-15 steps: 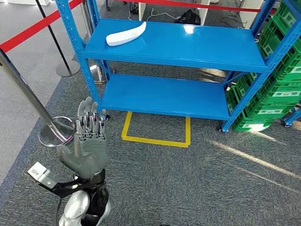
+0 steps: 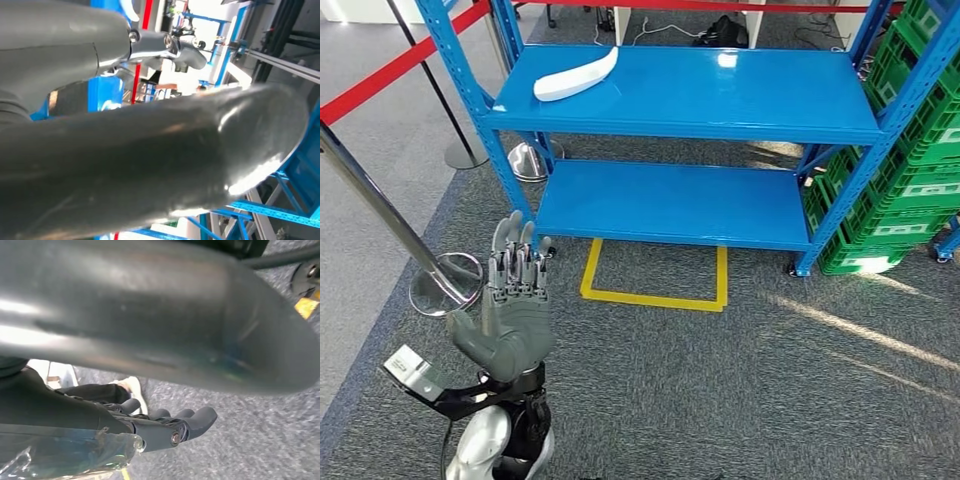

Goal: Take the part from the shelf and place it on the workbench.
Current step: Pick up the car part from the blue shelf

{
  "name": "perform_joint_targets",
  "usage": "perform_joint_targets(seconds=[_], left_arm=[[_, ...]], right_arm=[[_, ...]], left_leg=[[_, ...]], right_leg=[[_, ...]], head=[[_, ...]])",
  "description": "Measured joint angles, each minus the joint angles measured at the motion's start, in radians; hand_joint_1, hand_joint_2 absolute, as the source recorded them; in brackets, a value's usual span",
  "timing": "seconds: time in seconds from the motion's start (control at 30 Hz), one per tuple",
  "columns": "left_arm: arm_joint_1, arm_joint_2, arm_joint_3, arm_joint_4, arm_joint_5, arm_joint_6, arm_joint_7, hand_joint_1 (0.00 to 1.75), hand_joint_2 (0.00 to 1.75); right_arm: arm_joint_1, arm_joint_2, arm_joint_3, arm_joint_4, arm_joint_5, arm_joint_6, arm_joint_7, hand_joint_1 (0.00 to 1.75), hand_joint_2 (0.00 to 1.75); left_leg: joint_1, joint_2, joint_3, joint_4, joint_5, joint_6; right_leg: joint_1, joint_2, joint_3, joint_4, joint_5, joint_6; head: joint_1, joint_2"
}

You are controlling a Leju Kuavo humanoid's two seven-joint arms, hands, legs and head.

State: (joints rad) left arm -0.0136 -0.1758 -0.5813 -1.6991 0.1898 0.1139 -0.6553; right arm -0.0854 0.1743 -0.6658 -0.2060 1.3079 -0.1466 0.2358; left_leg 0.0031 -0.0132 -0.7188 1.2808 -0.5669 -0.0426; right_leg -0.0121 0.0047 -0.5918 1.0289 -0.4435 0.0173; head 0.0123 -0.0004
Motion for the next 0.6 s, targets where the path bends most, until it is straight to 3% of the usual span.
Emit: perform_joint_targets(seconds=[0.07, 0.1, 0.17, 0.23, 0.33, 0.37, 0.43, 0.5, 0.53, 0.6], left_arm=[[0.000, 0.001, 0.000, -0.001, -0.011, -0.006, -0.013, 0.00, 0.00], [-0.001, 0.001, -0.001, -0.003, -0.013, -0.012, -0.018, 0.00, 0.00], [-0.002, 0.000, -0.004, -0.007, -0.007, -0.026, -0.023, 0.00, 0.00], [-0.003, 0.000, -0.005, -0.010, 0.003, -0.036, -0.025, 0.00, 0.00], [-0.002, -0.001, -0.005, -0.012, 0.010, -0.042, -0.025, 0.00, 0.00], [-0.002, -0.002, -0.006, -0.013, 0.010, -0.042, -0.025, 0.00, 0.00], [-0.001, -0.002, -0.006, -0.014, 0.012, -0.043, -0.026, 0.00, 0.00], [0.002, -0.002, -0.005, -0.014, 0.016, -0.043, -0.026, 0.00, 0.00], [0.003, -0.002, -0.004, -0.014, 0.017, -0.043, -0.026, 0.00, 0.00], [0.004, -0.002, -0.004, -0.014, 0.020, -0.045, -0.026, 0.00, 0.00]], right_arm=[[-0.002, 0.000, 0.001, 0.000, 0.007, 0.000, 0.006, 0.00, 0.00], [-0.003, 0.000, 0.002, 0.000, 0.010, 0.000, 0.008, 0.00, 0.00], [-0.005, 0.000, 0.004, 0.000, 0.015, 0.001, 0.011, 0.00, 0.00], [-0.006, 0.000, 0.005, 0.000, 0.020, 0.001, 0.013, 0.00, 0.00], [-0.008, 0.000, 0.005, 0.000, 0.024, 0.003, 0.014, 0.00, 0.00], [-0.008, 0.000, 0.005, 0.000, 0.024, 0.003, 0.014, 0.00, 0.00], [-0.009, 0.000, 0.006, 0.000, 0.024, 0.004, 0.014, 0.00, 0.00], [-0.008, 0.000, 0.006, 0.000, 0.024, 0.004, 0.014, 0.00, 0.00], [-0.007, 0.000, 0.006, 0.000, 0.025, 0.004, 0.013, 0.00, 0.00], [-0.007, -0.001, 0.006, 0.000, 0.026, 0.004, 0.013, 0.00, 0.00]], left_leg=[[0.003, 0.001, 0.026, -0.057, 0.052, -0.001], [0.005, 0.003, 0.059, -0.120, 0.087, -0.002], [0.008, 0.005, 0.114, -0.233, 0.123, 0.002], [0.006, 0.004, 0.128, -0.268, 0.122, 0.016], [0.007, 0.003, 0.129, -0.269, 0.122, 0.039], [0.008, 0.003, 0.131, -0.270, 0.120, 0.046], [0.005, 0.003, 0.134, -0.270, 0.113, 0.056], [0.001, 0.002, 0.141, -0.270, 0.107, 0.060], [0.000, 0.001, 0.147, -0.269, 0.104, 0.060], [0.000, -0.001, 0.164, -0.269, 0.097, 0.056]], right_leg=[[-0.002, 0.000, 0.002, 0.000, -0.001, 0.002], [-0.002, 0.000, 0.003, 0.000, -0.002, 0.005], [0.001, 0.002, 0.001, 0.004, -0.005, 0.016], [0.004, 0.003, -0.001, 0.004, -0.005, 0.027], [0.001, 0.001, -0.008, 0.021, -0.020, 0.041], [0.001, 0.001, -0.027, 0.060, -0.041, 0.044], [0.001, 0.001, -0.094, 0.193, -0.097, 0.046], [0.001, 0.001, -0.149, 0.291, -0.117, 0.045], [0.002, 0.001, -0.151, 0.286, -0.099, 0.043], [0.002, 0.001, -0.103, 0.169, -0.022, 0.037]], head=[[0.000, 0.000], [0.000, 0.000], [-0.003, 0.000], [-0.003, 0.000], [0.002, 0.000], [0.005, 0.000], [0.010, 0.000], [0.011, 0.000], [0.011, 0.000], [0.011, 0.000]])
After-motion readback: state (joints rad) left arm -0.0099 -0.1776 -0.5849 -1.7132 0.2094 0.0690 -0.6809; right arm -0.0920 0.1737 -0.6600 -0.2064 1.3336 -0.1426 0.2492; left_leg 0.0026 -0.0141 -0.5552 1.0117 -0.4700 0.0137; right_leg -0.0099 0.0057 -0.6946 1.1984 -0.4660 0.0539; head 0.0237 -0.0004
